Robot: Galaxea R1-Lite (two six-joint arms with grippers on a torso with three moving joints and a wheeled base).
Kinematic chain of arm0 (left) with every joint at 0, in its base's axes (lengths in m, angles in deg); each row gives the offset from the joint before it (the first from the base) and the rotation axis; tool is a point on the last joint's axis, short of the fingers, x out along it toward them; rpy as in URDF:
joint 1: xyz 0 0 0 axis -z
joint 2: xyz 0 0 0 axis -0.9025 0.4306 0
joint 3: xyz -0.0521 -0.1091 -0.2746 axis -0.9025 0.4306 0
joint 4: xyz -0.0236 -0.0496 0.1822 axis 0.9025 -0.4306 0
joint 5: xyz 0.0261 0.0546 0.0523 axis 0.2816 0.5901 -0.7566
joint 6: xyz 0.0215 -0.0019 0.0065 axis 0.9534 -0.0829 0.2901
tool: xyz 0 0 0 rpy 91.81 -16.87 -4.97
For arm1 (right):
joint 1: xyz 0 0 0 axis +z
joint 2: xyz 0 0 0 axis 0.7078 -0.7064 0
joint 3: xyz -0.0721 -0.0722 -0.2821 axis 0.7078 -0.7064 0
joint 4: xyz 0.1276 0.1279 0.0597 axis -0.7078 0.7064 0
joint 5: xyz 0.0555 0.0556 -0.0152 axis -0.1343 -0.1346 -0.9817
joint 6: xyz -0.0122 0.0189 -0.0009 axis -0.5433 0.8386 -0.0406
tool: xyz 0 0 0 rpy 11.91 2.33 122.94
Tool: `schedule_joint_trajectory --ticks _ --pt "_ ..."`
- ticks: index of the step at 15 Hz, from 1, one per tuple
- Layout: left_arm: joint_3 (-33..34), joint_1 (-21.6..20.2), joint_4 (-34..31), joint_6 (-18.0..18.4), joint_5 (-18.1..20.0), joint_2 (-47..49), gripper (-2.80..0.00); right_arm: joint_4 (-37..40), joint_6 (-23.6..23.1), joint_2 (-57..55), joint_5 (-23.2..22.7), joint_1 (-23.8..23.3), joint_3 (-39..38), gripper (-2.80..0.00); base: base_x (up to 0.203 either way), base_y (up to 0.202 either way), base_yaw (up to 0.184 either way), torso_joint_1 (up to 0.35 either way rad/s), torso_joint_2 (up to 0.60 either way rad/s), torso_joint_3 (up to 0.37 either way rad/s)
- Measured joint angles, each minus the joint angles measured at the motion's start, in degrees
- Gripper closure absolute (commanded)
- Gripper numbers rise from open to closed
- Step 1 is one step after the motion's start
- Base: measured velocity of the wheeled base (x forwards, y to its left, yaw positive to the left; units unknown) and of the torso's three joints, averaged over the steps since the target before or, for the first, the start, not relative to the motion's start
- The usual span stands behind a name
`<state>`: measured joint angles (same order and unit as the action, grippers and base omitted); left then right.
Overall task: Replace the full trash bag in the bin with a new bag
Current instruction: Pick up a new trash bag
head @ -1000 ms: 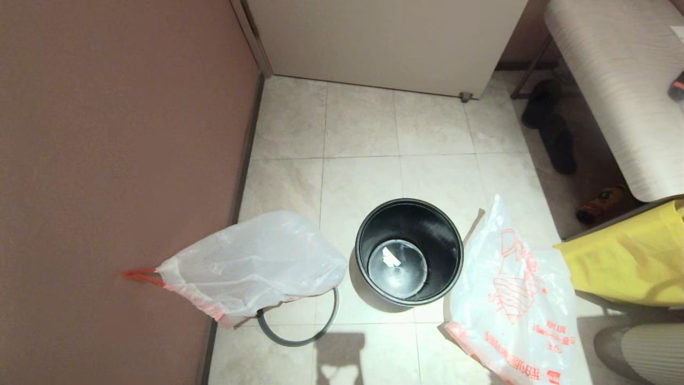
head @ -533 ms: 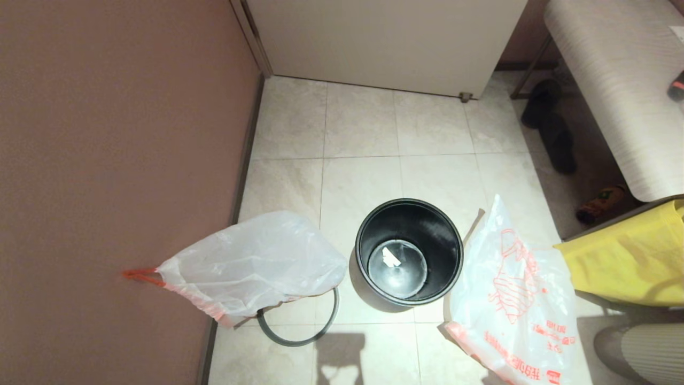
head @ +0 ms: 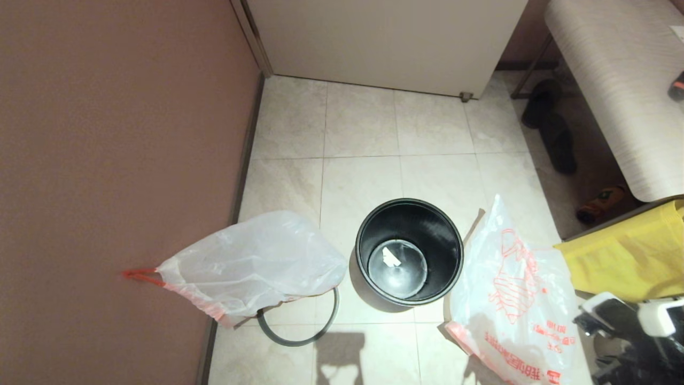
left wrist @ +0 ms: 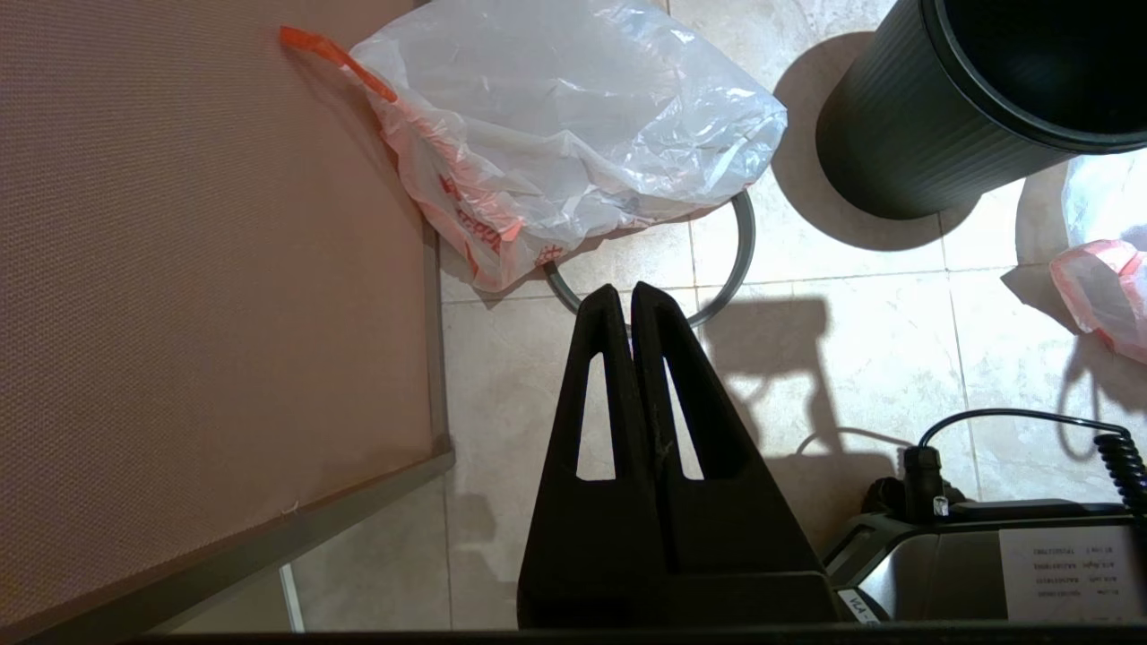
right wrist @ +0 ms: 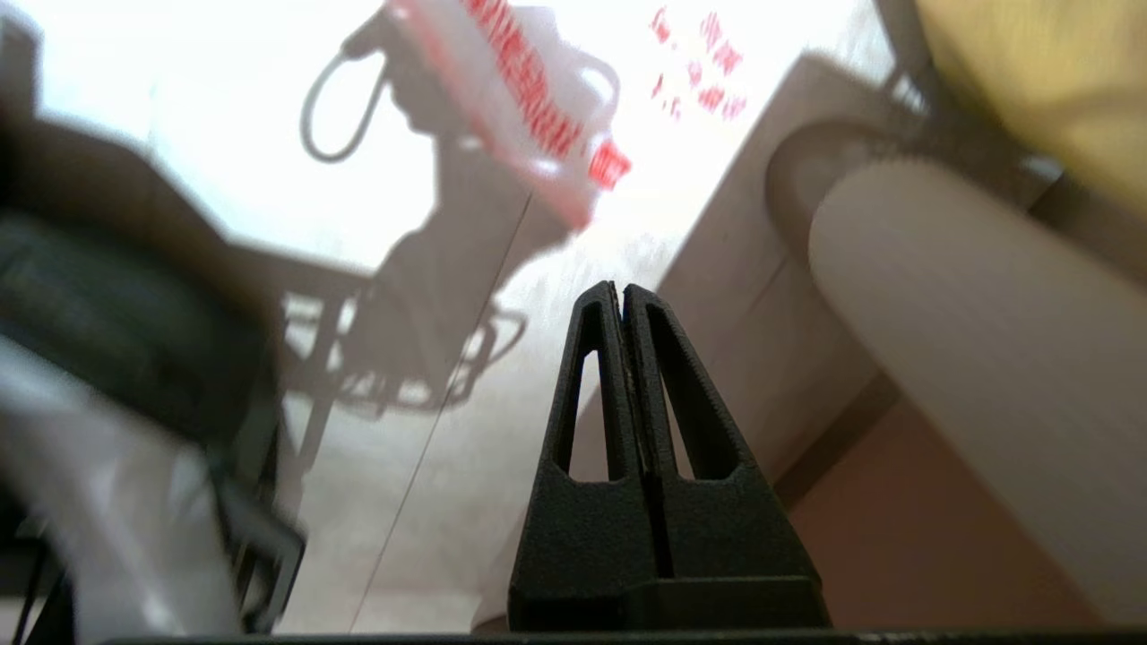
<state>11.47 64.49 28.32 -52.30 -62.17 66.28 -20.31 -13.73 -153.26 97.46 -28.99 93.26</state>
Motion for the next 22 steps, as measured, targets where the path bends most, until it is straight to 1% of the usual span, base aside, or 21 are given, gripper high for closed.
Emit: schedule_joint_trajectory --ticks 1,2,4,6,9,10,12,13,14,22 --pt "0.00 0.00 0.01 0.02 -0.01 0.00 0.00 -5.50 -1.40 -6.13 -0.98 -1.91 1.97 0.00 0.000 0.000 0.000 0.000 0.00 0.000" --pt "0.00 0.00 0.01 -0.02 -0.01 0.00 0.00 -10.08 -2.53 -11.21 -3.30 -4.51 5.12 0.00 0.000 0.000 0.000 0.000 0.00 0.000" --pt "0.00 0.00 0.00 -0.02 0.00 0.00 0.00 -14.78 -3.62 -19.09 -9.83 -10.01 11.64 0.00 0.000 0.000 0.000 0.000 0.00 0.000" --pt "0.00 0.00 0.01 0.00 0.00 0.00 0.00 -14.10 -4.00 -26.01 -14.54 -15.26 18.57 0.00 0.000 0.000 0.000 0.000 0.00 0.000" --pt "0.00 0.00 0.00 0.00 0.00 0.00 0.00 -8.30 -4.14 -35.43 -19.32 -22.94 29.68 0.00 0.000 0.000 0.000 0.000 0.00 0.000" --pt "0.00 0.00 0.00 0.00 0.00 0.00 0.00 -6.42 -4.14 -38.49 -20.88 -24.79 33.28 0.00 0.000 0.000 0.000 0.000 0.00 0.000" --pt "0.00 0.00 0.00 -0.02 0.00 0.00 0.00 -4.59 -4.20 -43.56 -23.44 -26.96 40.65 0.00 0.000 0.000 0.000 0.000 0.00 0.000" --pt "0.00 0.00 0.00 -0.02 0.00 0.00 0.00 -4.05 -4.51 -45.95 -24.38 -27.70 44.65 -0.68 0.000 0.000 0.000 0.000 0.00 0.000" --pt "0.00 0.00 0.00 0.01 0.02 0.00 0.00 -3.08 -4.92 -48.32 -24.98 -28.13 48.71 -2.80 0.000 0.000 0.000 0.000 0.00 0.000" --pt "0.00 0.00 0.00 0.00 0.00 0.00 0.00 10.95 -5.38 -63.06 -25.09 -29.65 71.87 -2.80 0.000 0.000 0.000 0.000 0.00 0.000"
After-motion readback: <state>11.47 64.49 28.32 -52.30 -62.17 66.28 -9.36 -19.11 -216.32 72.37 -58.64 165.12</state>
